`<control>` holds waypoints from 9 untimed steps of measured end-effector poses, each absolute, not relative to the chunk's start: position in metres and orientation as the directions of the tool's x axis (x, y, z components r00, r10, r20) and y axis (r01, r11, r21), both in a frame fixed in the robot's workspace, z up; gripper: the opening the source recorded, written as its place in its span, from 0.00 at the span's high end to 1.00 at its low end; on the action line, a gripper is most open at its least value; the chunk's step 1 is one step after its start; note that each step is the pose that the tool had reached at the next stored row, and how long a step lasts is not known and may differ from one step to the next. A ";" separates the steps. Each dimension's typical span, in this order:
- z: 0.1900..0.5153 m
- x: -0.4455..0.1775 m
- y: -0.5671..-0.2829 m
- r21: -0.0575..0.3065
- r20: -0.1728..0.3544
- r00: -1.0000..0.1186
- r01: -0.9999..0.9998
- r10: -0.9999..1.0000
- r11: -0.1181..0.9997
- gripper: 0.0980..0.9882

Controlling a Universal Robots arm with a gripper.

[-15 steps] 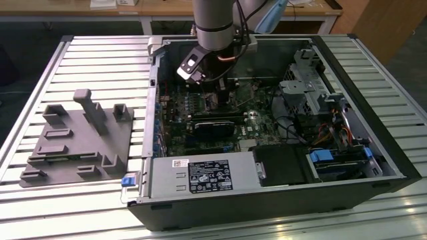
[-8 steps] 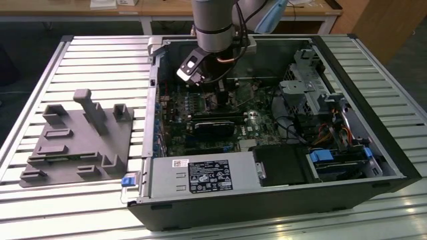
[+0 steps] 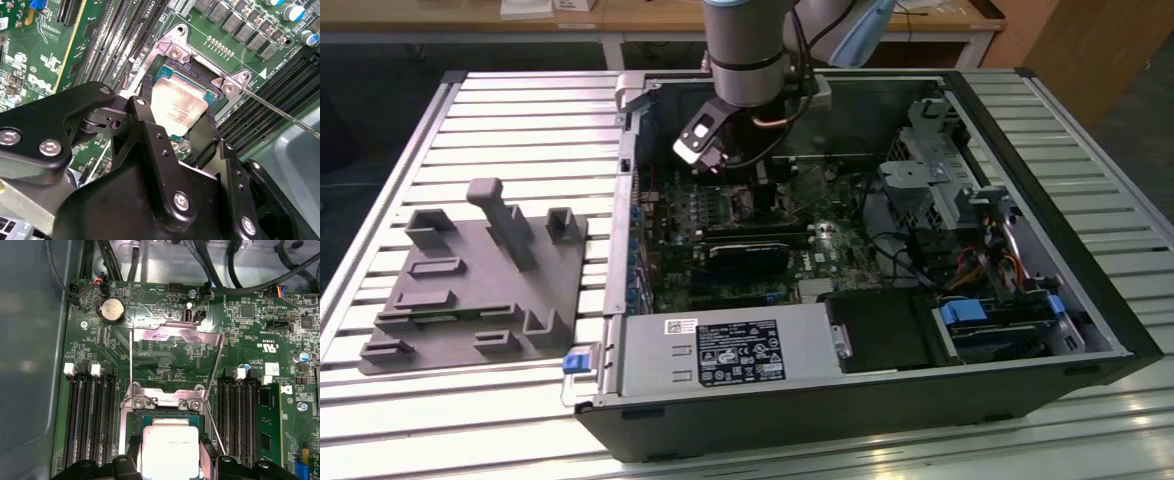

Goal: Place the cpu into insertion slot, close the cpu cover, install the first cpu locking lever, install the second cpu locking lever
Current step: 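Place the cpu into insertion slot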

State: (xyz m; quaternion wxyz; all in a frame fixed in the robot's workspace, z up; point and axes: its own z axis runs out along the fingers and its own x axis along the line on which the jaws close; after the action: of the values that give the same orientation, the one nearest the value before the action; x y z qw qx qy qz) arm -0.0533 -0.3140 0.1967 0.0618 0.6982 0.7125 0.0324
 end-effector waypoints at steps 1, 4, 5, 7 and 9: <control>0.196 -0.053 -0.314 0.133 -0.043 -0.017 0.991 0.999 0.023 0.50; 0.194 -0.053 -0.313 0.133 -0.043 -0.017 0.991 0.999 0.023 0.50; 0.194 -0.053 -0.313 0.133 -0.043 -0.017 0.991 0.999 0.023 0.50; 0.193 -0.053 -0.313 0.132 -0.043 -0.017 0.991 0.999 0.023 0.50; 0.192 -0.053 -0.313 0.132 -0.043 -0.017 0.991 0.999 0.023 0.50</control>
State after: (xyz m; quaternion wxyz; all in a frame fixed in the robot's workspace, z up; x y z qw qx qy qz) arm -0.0534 -0.3130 0.1924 0.0617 0.6983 0.7124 0.0323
